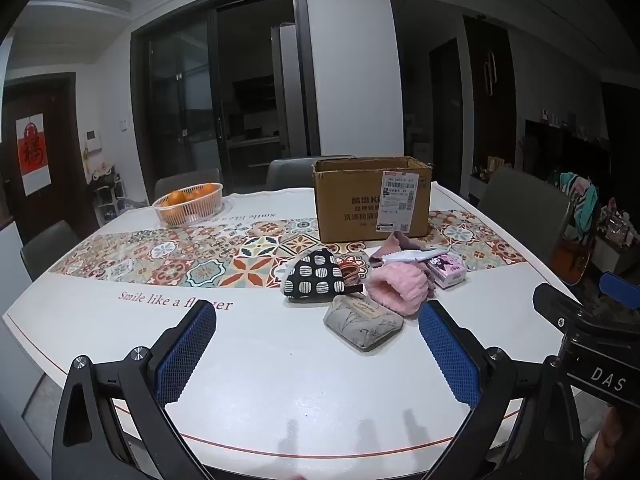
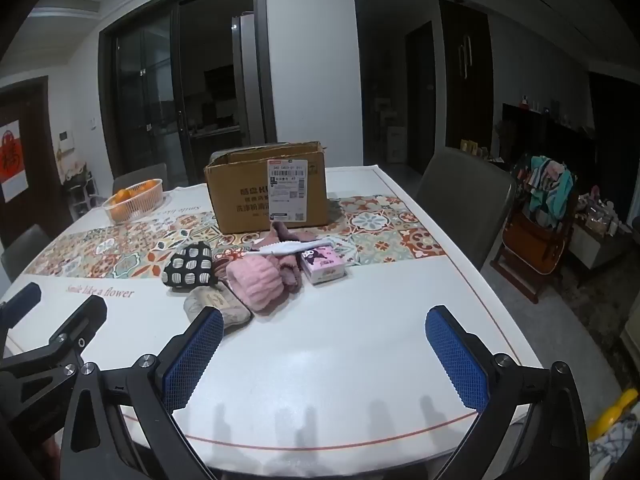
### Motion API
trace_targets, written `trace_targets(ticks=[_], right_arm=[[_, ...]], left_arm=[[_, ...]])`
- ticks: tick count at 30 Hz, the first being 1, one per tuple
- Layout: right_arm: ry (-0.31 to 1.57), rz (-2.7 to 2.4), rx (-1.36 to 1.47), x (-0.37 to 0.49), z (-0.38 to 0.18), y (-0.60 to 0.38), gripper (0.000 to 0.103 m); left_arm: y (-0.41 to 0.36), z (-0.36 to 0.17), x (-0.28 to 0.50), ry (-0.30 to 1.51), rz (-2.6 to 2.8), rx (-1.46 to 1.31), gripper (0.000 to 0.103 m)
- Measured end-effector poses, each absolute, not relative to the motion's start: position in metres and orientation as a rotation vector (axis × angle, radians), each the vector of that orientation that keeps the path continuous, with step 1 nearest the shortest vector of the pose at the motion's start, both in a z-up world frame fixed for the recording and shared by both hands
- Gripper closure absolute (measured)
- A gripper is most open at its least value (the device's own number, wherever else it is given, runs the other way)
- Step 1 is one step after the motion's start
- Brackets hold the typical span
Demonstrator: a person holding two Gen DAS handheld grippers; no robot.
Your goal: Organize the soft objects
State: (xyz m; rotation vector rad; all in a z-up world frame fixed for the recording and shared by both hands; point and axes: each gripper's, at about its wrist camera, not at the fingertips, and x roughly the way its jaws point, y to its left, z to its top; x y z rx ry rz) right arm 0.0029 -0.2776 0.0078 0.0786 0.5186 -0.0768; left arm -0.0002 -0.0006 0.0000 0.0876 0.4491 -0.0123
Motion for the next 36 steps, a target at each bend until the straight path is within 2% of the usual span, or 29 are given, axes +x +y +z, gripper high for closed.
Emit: trace_targets(ticks=[36], right_arm=[[0.501, -0.080, 0.085, -0.004, 0.015, -0.281, 0.000]], left_arm=[[-0.003, 0.004, -0.006, 0.418, -0.007, 0.088, 0.000]])
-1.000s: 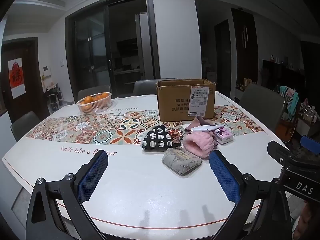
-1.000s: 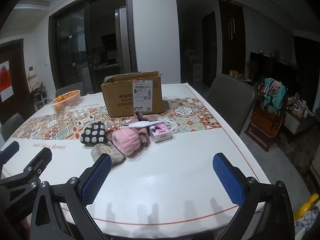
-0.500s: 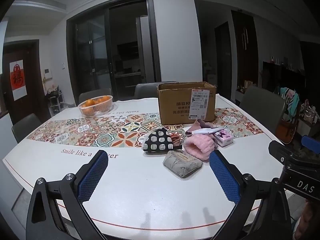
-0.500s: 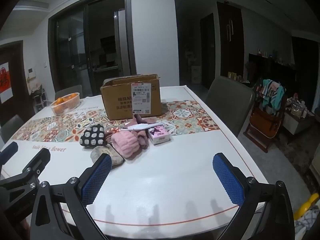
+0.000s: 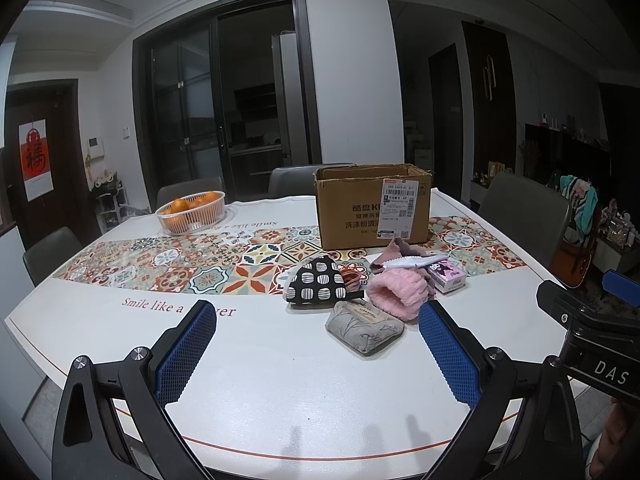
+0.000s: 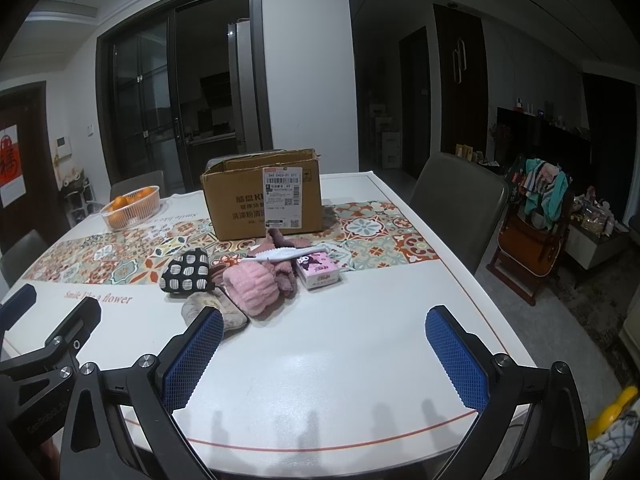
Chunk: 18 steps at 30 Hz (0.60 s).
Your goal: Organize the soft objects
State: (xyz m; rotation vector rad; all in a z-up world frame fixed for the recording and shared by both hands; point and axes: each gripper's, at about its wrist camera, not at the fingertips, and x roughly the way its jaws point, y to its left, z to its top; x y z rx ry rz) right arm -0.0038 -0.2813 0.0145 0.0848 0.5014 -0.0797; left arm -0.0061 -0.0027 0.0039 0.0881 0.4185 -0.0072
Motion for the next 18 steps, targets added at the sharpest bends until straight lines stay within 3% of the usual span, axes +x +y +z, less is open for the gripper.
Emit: trace_targets(ticks=[18], right_arm=[[0.498, -0.080, 0.084, -0.0038, 0.0145, -0.2809, 0.000]], left_arm=[[-0.0032, 0.0073, -0.0076, 0.412, -0.008, 0.090, 0.000]])
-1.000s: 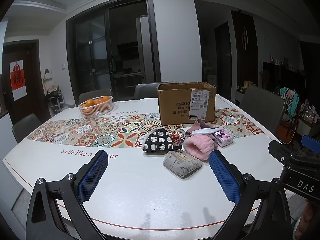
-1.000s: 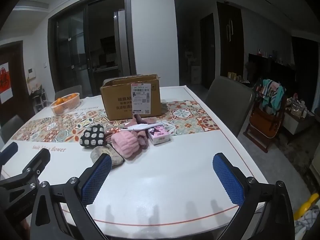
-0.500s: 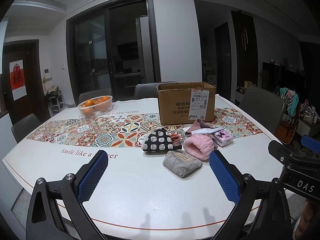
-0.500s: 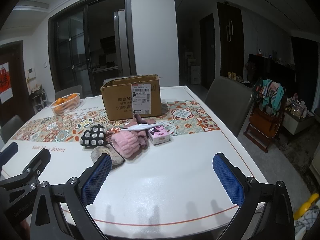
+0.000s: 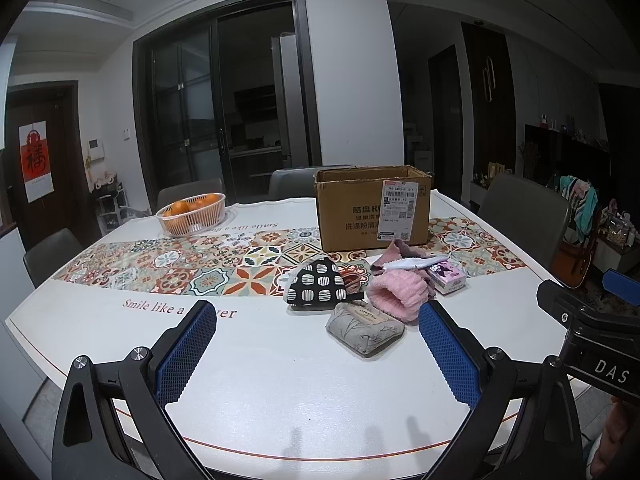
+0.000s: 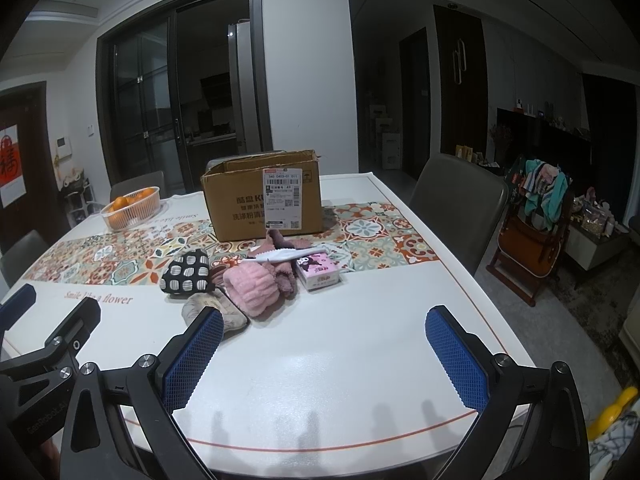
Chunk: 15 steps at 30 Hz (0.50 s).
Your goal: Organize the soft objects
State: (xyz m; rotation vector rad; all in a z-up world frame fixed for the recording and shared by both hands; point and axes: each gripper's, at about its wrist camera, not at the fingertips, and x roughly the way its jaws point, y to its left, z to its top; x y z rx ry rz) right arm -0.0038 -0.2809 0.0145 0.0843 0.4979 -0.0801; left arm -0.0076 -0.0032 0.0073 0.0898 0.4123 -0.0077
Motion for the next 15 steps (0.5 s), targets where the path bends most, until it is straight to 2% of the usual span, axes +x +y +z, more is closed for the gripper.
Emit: trace_targets(ticks=[15], right_arm=[[0.497, -0.081, 0.085, -0.0041, 0.0150, -0.2812, 0.000]], left_arm=[[-0.0034, 0.0075, -0.0075, 0.413, -0.010, 0.090, 0.000]])
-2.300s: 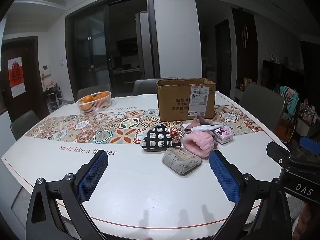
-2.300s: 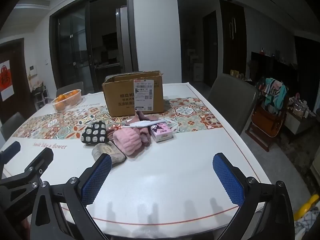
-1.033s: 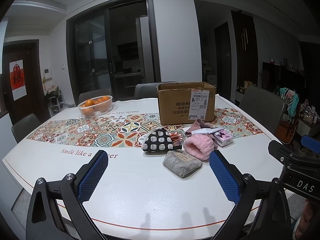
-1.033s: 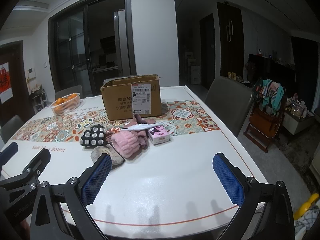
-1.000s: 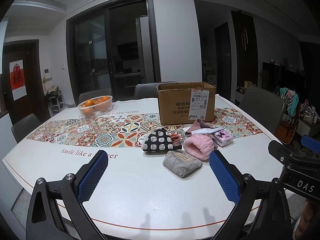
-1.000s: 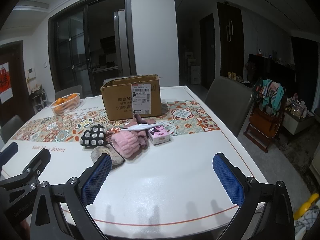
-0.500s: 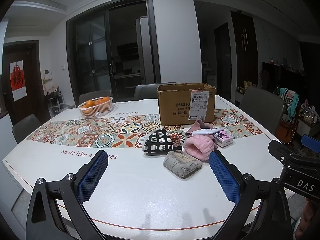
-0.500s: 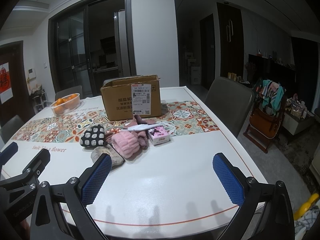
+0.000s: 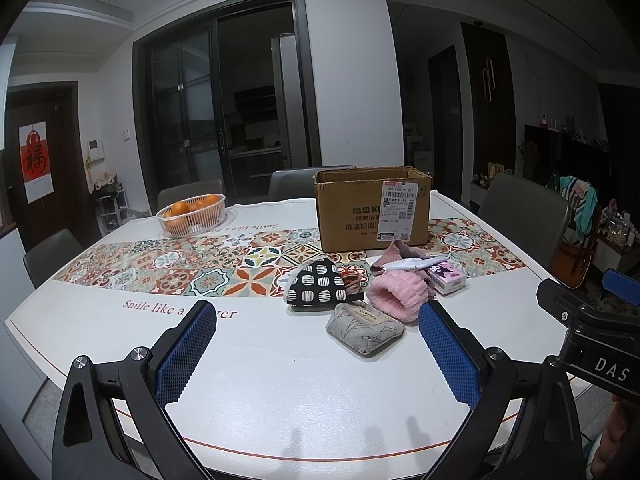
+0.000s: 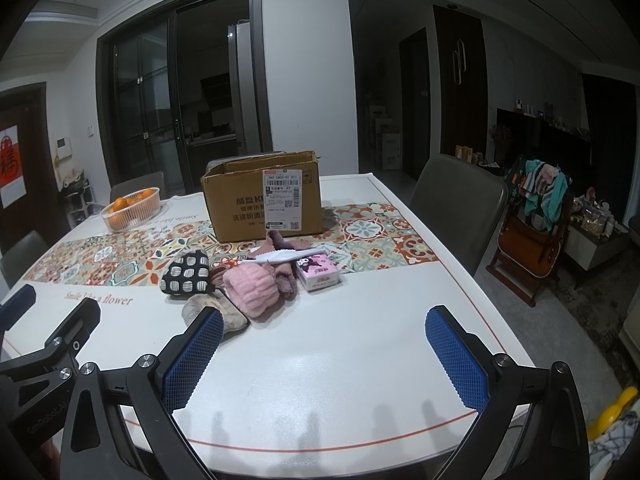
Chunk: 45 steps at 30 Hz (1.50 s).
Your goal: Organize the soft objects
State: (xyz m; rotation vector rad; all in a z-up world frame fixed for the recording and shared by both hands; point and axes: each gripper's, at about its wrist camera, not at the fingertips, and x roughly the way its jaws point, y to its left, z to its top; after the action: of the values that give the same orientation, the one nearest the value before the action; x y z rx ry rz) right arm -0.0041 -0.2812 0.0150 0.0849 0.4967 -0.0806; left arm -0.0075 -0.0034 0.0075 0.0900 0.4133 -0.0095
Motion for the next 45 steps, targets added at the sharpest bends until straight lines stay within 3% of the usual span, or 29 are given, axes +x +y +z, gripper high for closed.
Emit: trace_targets(ticks=[31, 45], right_arm=[[0.503, -0.039, 0.080, 0.011, 0.014, -0.276, 0.001], [0.581, 0.082, 0.054, 0.063, -0.011, -0.255, 0.026]], left_arm=[[-0.001, -0.004, 0.005, 0.441, -0.052, 0.104, 0.003], [0.002, -0.039, 0.044, 0.520, -0.121, 0.121, 0.014]])
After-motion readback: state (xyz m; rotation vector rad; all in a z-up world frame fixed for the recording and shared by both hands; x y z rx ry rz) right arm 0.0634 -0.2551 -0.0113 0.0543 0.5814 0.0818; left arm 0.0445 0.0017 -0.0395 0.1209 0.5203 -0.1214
